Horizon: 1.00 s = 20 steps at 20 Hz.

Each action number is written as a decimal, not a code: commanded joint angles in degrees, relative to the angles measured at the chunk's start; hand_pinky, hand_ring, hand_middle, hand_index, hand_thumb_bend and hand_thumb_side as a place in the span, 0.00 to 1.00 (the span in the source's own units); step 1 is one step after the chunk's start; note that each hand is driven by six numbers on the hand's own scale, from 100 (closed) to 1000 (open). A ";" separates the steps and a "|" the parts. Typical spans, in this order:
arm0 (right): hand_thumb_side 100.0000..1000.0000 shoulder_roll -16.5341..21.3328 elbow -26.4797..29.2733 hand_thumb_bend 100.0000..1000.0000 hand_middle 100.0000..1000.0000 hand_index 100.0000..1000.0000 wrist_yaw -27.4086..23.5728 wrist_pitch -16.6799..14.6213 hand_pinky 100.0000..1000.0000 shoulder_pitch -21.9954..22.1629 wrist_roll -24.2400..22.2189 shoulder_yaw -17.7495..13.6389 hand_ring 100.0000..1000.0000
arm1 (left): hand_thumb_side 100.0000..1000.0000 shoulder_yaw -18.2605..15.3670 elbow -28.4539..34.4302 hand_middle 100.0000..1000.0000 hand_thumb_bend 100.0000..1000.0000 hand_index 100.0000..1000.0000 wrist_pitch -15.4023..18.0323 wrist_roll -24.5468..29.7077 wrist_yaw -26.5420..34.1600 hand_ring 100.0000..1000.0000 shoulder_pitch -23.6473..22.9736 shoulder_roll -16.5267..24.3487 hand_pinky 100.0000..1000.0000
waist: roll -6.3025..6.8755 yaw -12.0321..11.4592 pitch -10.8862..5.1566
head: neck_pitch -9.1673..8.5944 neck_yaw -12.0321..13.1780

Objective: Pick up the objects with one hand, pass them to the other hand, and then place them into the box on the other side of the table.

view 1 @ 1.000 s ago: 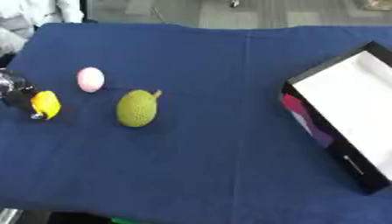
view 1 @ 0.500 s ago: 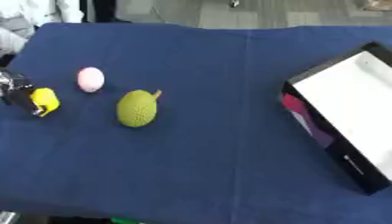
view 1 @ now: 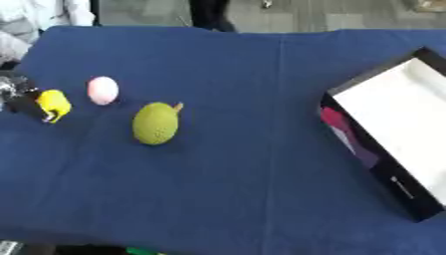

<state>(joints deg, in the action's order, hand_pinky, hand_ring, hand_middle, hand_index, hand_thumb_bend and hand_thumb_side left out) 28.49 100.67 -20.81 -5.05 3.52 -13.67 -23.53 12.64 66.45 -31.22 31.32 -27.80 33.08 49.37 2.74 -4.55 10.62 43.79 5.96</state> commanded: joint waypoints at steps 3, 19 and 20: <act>0.55 2.79 1.19 0.00 1.00 1.00 -1.17 -0.92 1.00 -0.49 -0.04 -0.50 1.00 | 0.00 -1.70 8.08 0.52 0.08 0.50 -1.73 -1.14 2.16 0.66 -0.83 4.86 0.73 | -0.23 -0.17 0.05 | 0.33 -0.73; 0.46 15.99 0.71 0.00 1.00 1.00 -6.40 -5.69 1.00 -6.72 -2.94 6.15 1.00 | 0.04 0.68 23.95 0.50 0.00 0.51 -3.24 -3.47 5.93 0.66 -0.25 1.66 0.73 | -1.42 0.22 -1.17 | 0.33 -3.09; 0.45 16.82 0.54 0.00 1.00 1.00 -6.47 -5.33 1.00 -8.21 -3.41 7.00 1.00 | 0.04 1.03 24.64 0.50 0.00 0.51 -3.15 -3.88 6.23 0.66 0.06 0.84 0.73 | -1.48 0.27 -1.30 | 0.33 -3.31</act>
<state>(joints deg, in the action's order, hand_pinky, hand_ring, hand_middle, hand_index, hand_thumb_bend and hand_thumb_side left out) 42.08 100.91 -26.72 -10.42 -3.97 -16.56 -16.80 13.98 89.52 -34.25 27.92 -22.08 32.17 49.48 2.08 -4.30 10.54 43.81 2.91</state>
